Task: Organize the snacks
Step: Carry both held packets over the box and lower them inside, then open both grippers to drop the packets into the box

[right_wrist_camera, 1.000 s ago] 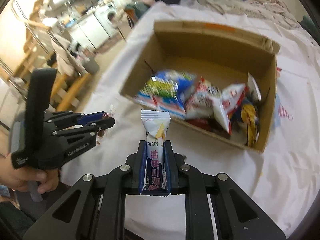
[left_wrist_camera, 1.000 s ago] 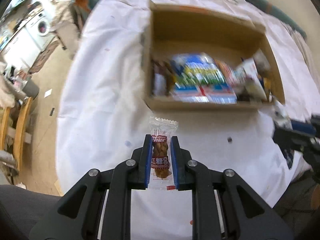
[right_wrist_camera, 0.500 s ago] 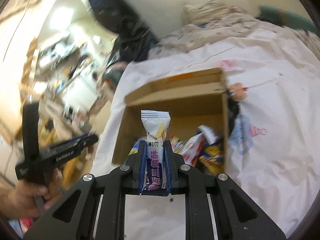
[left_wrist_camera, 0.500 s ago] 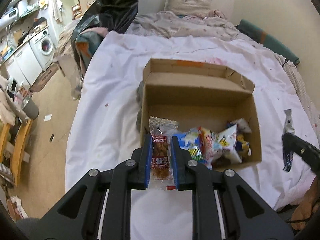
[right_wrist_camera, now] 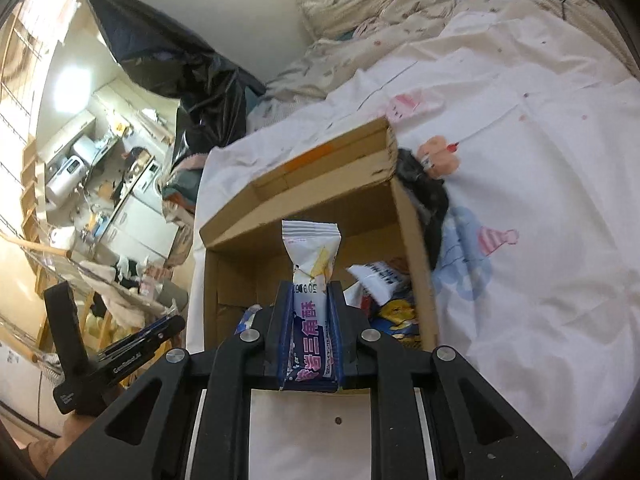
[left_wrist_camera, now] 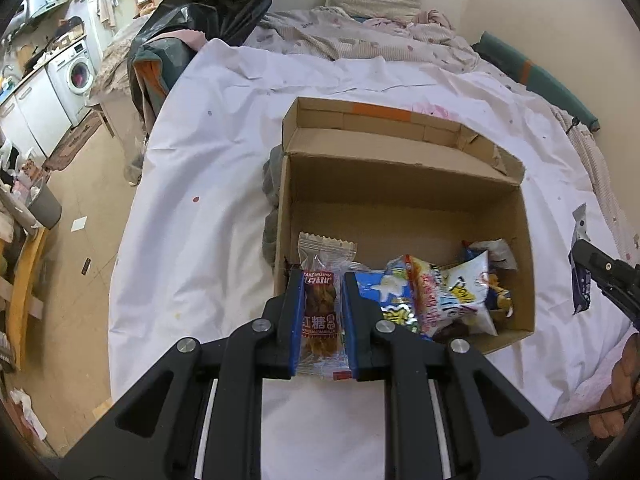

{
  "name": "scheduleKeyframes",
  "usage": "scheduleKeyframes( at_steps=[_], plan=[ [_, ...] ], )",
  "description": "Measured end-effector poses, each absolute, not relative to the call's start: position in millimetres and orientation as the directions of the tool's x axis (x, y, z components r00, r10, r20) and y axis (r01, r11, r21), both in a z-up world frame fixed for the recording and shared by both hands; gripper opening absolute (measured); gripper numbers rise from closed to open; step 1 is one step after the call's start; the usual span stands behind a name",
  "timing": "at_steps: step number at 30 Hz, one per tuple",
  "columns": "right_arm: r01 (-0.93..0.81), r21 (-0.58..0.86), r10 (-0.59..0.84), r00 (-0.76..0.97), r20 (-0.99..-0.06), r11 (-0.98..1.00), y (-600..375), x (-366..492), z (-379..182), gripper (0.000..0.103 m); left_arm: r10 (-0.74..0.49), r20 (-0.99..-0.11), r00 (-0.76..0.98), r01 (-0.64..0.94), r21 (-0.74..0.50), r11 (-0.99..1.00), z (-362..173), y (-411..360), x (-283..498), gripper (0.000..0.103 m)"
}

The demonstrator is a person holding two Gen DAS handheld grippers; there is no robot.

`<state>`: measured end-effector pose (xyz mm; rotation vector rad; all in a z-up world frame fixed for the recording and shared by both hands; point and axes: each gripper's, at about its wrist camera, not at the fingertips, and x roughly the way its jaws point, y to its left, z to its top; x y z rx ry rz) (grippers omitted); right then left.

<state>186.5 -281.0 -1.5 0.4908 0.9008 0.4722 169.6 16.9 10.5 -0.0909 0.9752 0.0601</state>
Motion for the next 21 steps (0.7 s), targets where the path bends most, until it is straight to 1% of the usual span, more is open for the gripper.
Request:
scheduleKeyframes(
  at_steps=[5, 8, 11, 15, 18, 21],
  plan=[
    [-0.187, 0.613, 0.620, 0.460, -0.636, 0.767, -256.4, 197.6, -17.4, 0.018, -0.024, -0.854, 0.519, -0.079, -0.076, 0.994, -9.0, 24.3, 178.3, 0.015],
    [-0.167, 0.641, 0.642, 0.424, -0.639, 0.749, -245.3, 203.8, -26.9, 0.018, -0.028, -0.855, 0.517, -0.061, -0.070, 0.996, -19.7, 23.4, 179.3, 0.015],
    [-0.152, 0.668, 0.666, 0.386, -0.639, 0.729, -232.9, 212.0, -37.0, 0.019, -0.054, -0.867, 0.495, -0.075, -0.104, 0.992, -28.4, 28.1, 183.5, 0.015],
    [-0.155, 0.662, 0.667, 0.355, -0.656, 0.733, -213.7, 218.9, -45.4, 0.021, -0.049, -0.865, 0.499, -0.096, -0.111, 0.989, -28.4, 34.5, 186.8, 0.017],
    [-0.154, 0.654, 0.663, 0.332, -0.671, 0.740, -201.9, 223.5, -52.3, 0.021, -0.095, -0.868, 0.486, -0.093, -0.160, 0.983, -27.0, 38.1, 190.9, 0.018],
    [-0.152, 0.650, 0.660, 0.307, -0.685, 0.745, -195.3, 225.3, -58.8, 0.022, -0.091, -0.871, 0.483, -0.106, -0.161, 0.981, -27.7, 38.9, 192.6, 0.019]
  ],
)
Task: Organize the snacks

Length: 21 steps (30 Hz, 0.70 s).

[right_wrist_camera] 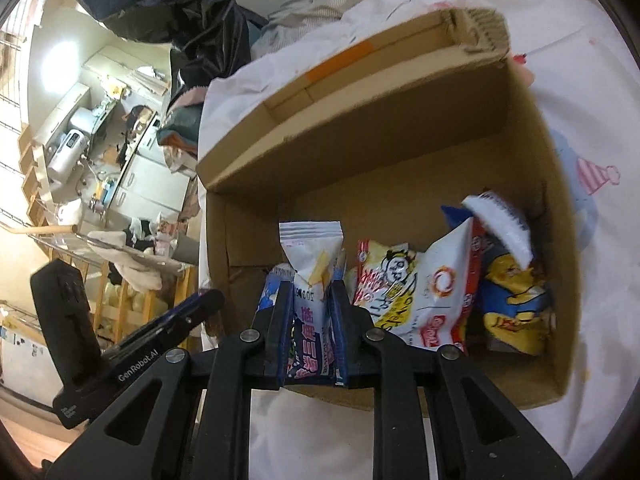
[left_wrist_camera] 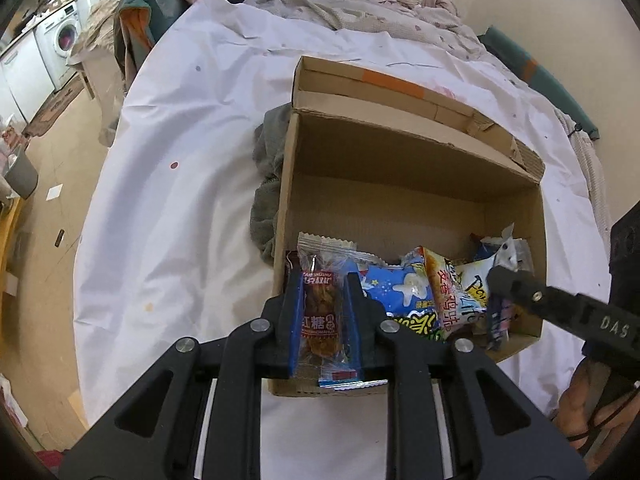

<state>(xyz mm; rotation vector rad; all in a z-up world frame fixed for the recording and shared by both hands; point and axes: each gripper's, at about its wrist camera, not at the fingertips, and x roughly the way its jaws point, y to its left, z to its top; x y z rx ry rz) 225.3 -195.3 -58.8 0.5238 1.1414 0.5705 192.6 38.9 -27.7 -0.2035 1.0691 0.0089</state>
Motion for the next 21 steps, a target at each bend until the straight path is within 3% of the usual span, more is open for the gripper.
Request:
scheduleKeyframes(
  at_steps=[2, 3, 4, 6, 8, 14, 18, 21],
  plan=[
    [-0.152, 0.614, 0.627, 0.317, -0.712, 0.774, -193.3, 224.3, -59.7, 0.027, -0.096, -0.878, 0.469, -0.099, -0.160, 0.982, -29.5, 37.3, 194.5, 0.023],
    [-0.158, 0.606, 0.621, 0.320, -0.715, 0.779, -193.0, 223.8, -58.9, 0.036, -0.103, -0.879, 0.466, -0.096, -0.166, 0.981, -29.6, 37.2, 195.0, 0.033],
    [-0.166, 0.608, 0.625, 0.326, -0.709, 0.776, -194.1, 223.0, -57.4, 0.053, -0.110, -0.878, 0.466, -0.095, -0.174, 0.980, -28.9, 37.4, 195.4, 0.039],
    [-0.183, 0.628, 0.648, 0.338, -0.682, 0.756, -197.6, 220.9, -52.1, 0.066, -0.144, -0.868, 0.475, -0.094, -0.213, 0.973, -25.8, 38.4, 193.9, 0.067],
    [-0.201, 0.630, 0.655, 0.354, -0.668, 0.751, -200.6, 218.4, -46.2, 0.066, -0.148, -0.856, 0.495, -0.099, -0.225, 0.969, -20.6, 39.5, 190.8, 0.074],
    [-0.206, 0.617, 0.637, 0.427, -0.641, 0.759, -220.5, 204.2, -25.3, 0.067, -0.116, -0.820, 0.561, -0.123, -0.221, 0.968, -2.9, 47.1, 174.6, 0.074],
    [-0.210, 0.583, 0.598, 0.503, -0.625, 0.785, -237.6, 182.7, -4.7, 0.080, -0.075, -0.788, 0.611, -0.135, -0.198, 0.971, 10.8, 53.6, 158.3, 0.074],
    [-0.252, 0.510, 0.556, 0.549, -0.624, 0.822, -237.2, 165.5, 11.7, 0.080, -0.058, -0.765, 0.641, -0.117, -0.173, 0.978, 19.3, 54.2, 139.9, 0.074]
  ],
)
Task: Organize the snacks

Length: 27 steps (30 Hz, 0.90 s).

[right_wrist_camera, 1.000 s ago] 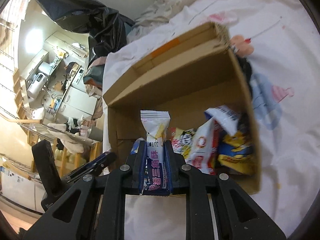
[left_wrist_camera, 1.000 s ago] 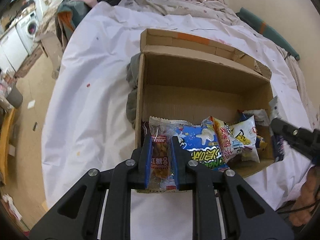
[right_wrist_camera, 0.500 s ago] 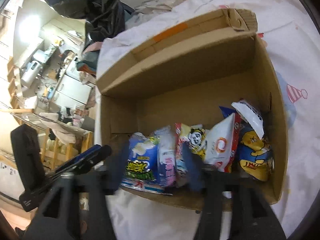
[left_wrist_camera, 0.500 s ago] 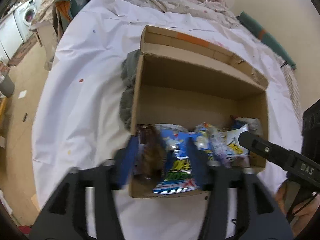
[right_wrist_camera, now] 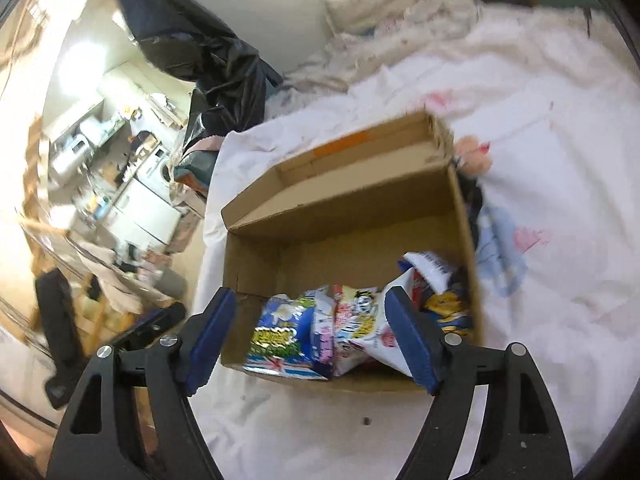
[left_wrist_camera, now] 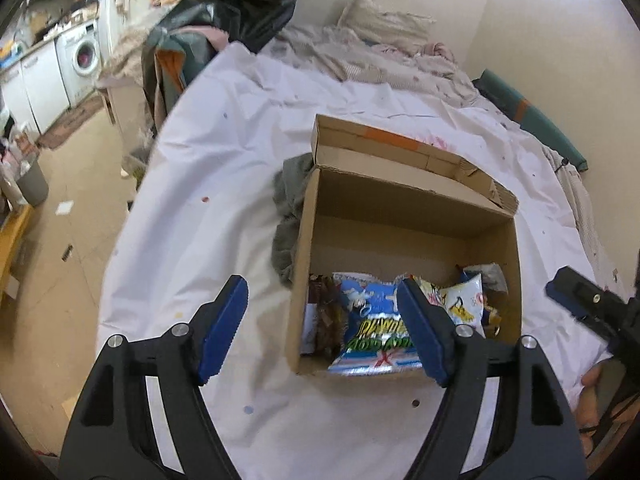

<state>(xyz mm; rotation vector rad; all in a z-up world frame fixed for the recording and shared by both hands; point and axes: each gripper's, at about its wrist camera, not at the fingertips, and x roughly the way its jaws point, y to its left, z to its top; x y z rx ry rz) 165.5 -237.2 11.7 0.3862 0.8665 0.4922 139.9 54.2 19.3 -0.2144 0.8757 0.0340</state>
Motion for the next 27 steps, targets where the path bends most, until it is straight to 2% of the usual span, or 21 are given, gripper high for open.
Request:
scheduleKeyframes(
  at_steps=[3, 5, 7, 10, 13, 20, 22, 26, 27],
  plan=[
    [-0.273, 0.416, 0.494, 0.579, -0.649, 0.867, -233.2, 141.2, 14.9, 0.082, -0.035, -0.749, 0.661, -0.107, -0.141, 0.984, 22.6, 52.7, 117.0, 0.074],
    [-0.276, 0.395, 0.479, 0.589, -0.651, 0.876, -233.7, 125.6, 14.3, 0.085, -0.028, -0.731, 0.681, -0.101, -0.132, 0.986, 26.3, 50.6, 102.7, 0.074],
    [-0.278, 0.395, 0.479, 0.605, -0.636, 0.876, -236.9, 111.0, 15.3, 0.094, -0.025, -0.714, 0.700, -0.088, -0.120, 0.989, 29.4, 47.6, 90.2, 0.074],
    [-0.265, 0.381, 0.458, 0.630, -0.627, 0.886, -241.6, 95.8, 18.6, 0.099, -0.025, -0.683, 0.730, -0.067, -0.108, 0.992, 34.5, 42.6, 71.6, 0.074],
    [-0.229, 0.306, 0.378, 0.669, -0.640, 0.924, -241.8, 78.4, 17.4, 0.102, -0.023, -0.672, 0.740, -0.068, -0.109, 0.992, 34.4, 40.8, 55.2, 0.074],
    [-0.178, 0.259, 0.307, 0.703, -0.642, 0.949, -242.0, 59.5, 9.3, 0.103, -0.021, -0.687, 0.726, -0.082, -0.116, 0.990, 21.3, 37.5, 35.5, 0.074],
    [-0.178, 0.218, 0.278, 0.718, -0.639, 0.960, -236.4, 56.0, 9.6, 0.103, -0.015, -0.692, 0.722, -0.089, -0.114, 0.989, 17.4, 36.1, 35.9, 0.077],
    [-0.184, 0.155, 0.240, 0.740, -0.628, 0.971, -225.3, 52.0, 7.0, 0.103, 0.041, -0.682, 0.730, -0.118, -0.067, 0.991, 17.3, 31.1, 33.5, 0.103],
    [-0.182, 0.142, 0.231, 0.744, -0.627, 0.973, -222.5, 52.7, 6.1, 0.103, 0.050, -0.675, 0.736, -0.123, -0.061, 0.991, 18.4, 30.3, 31.5, 0.103]
  ],
)
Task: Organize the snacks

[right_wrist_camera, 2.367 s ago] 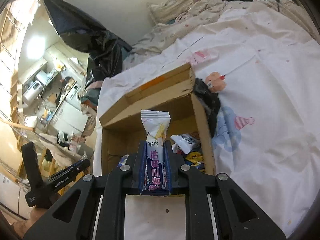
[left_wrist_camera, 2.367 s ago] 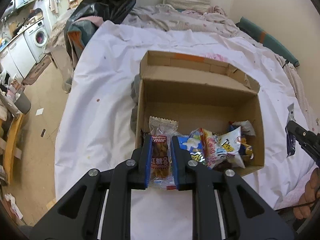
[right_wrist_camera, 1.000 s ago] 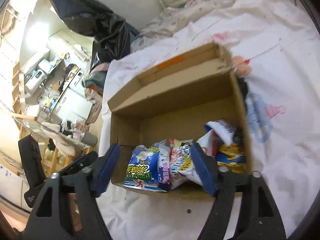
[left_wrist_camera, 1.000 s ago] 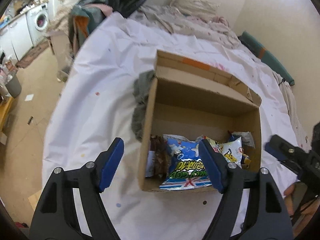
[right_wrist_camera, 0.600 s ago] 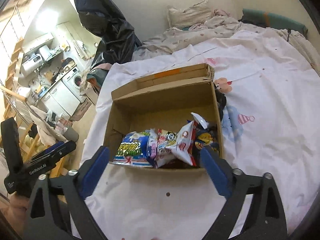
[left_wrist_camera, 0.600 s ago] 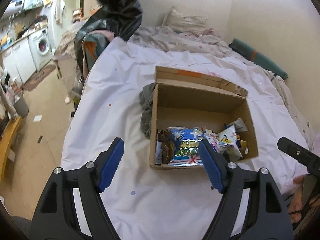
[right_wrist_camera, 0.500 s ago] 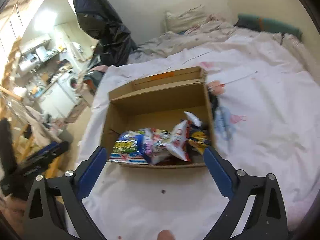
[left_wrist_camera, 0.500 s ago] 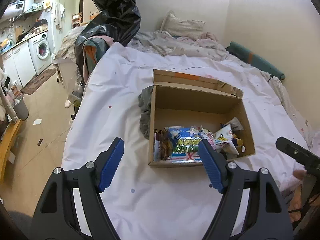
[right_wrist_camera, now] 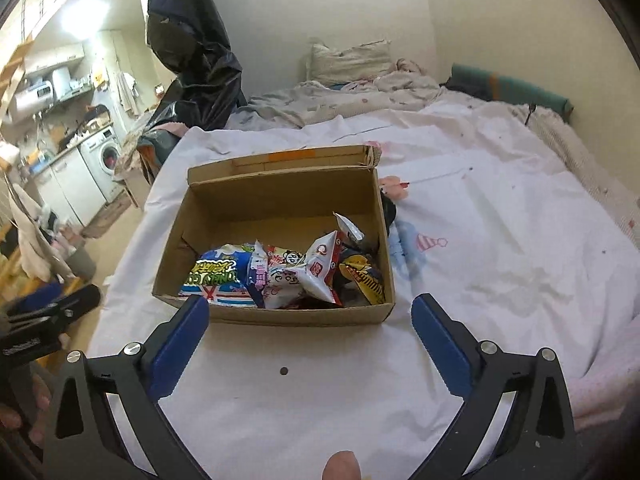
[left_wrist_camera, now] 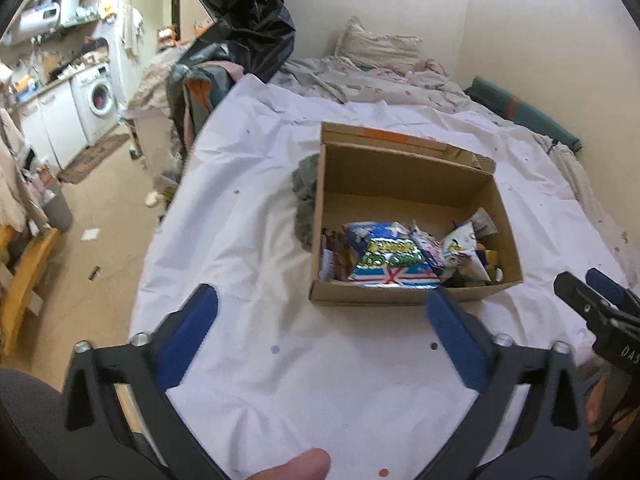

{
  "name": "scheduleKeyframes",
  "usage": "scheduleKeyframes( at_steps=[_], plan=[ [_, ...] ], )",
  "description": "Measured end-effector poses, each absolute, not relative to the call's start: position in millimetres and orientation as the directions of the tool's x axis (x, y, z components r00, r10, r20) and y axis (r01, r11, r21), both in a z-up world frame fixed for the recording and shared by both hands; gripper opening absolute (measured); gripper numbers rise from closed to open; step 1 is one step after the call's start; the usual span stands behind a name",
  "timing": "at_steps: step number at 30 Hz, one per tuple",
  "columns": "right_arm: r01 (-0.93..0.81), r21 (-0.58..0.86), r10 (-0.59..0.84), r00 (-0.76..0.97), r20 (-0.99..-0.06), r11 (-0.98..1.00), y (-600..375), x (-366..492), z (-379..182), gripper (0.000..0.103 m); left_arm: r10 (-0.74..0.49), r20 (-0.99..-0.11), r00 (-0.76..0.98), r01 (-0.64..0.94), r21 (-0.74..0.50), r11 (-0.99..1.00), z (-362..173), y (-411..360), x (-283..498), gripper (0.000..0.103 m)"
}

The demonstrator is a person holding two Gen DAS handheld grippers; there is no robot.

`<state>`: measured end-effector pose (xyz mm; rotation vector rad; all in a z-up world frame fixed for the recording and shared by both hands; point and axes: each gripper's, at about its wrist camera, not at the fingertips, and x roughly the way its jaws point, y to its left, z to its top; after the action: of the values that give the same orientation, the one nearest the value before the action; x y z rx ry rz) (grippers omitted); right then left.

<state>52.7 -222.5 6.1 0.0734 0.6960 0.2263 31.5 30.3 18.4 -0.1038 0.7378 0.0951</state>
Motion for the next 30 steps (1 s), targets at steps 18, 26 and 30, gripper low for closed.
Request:
scheduleKeyframes(
  at_steps=[18, 26, 30],
  plan=[
    [-0.208, 0.074, 0.209, 0.760, -0.616, 0.975, -200.5, 53.0, -1.7, 0.103, 0.034, -0.686, 0.727, -0.119, -0.078, 0.990, 12.9, 29.0, 32.2, 0.103],
    [-0.207, 0.071, 0.206, 0.764, -0.611, 0.976, -200.2, 52.1, -0.4, 0.103, 0.032, -0.684, 0.729, -0.123, -0.085, 0.989, 12.5, 30.9, 31.6, 0.103],
    [-0.208, 0.070, 0.207, 0.764, -0.611, 0.976, -199.9, 52.0, -0.6, 0.103, 0.047, -0.677, 0.734, -0.135, -0.078, 0.988, 13.2, 31.8, 31.4, 0.103]
  ],
)
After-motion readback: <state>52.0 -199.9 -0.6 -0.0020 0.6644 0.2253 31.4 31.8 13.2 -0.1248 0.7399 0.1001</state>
